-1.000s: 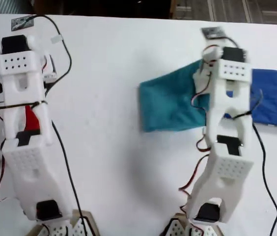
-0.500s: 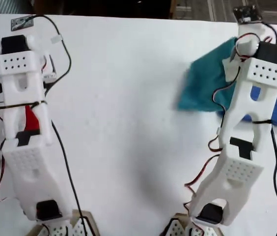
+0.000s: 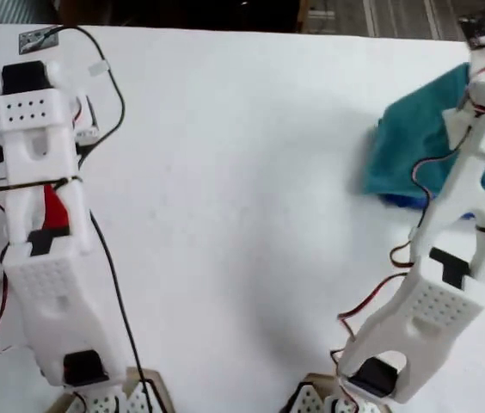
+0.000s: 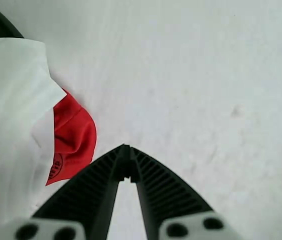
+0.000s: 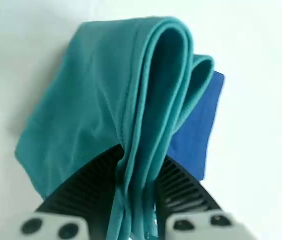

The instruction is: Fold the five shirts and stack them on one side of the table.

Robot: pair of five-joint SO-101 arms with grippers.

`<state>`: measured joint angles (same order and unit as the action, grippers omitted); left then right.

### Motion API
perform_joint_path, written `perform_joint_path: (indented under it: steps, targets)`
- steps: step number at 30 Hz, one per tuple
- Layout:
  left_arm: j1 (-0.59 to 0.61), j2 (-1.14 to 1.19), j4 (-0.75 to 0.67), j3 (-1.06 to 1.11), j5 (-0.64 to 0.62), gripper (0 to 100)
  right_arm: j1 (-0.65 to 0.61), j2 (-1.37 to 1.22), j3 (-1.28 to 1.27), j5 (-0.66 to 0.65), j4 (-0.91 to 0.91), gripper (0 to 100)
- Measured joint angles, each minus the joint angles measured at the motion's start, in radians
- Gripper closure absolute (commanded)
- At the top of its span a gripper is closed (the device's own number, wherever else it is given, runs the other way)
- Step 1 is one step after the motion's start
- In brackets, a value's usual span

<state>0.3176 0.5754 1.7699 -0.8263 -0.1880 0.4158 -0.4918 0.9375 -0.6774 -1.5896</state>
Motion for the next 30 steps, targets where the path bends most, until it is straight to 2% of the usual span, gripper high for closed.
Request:
perform_joint_path:
  steps: [5, 15, 21, 27, 30]
  targets:
    - [0.0, 0.0, 0.0, 0.0, 0.0, 97, 0.041, -0.031, 0.002, -0.041, 0.046, 97.8]
    - [0.0, 0.0, 0.0, 0.0, 0.0, 97, 0.118, -0.175, 0.002, -0.043, 0.207, 97.8]
    - [0.0, 0.0, 0.0, 0.0, 0.0, 97, 0.144, -0.276, 0.002, -0.043, 0.358, 96.9]
    - [0.0, 0.0, 0.0, 0.0, 0.0, 97, 0.144, -0.324, 0.002, -0.043, 0.45, 79.9]
    - [0.0, 0.0, 0.0, 0.0, 0.0, 97, 0.149, -0.324, 0.002, -0.041, 0.479, 76.0]
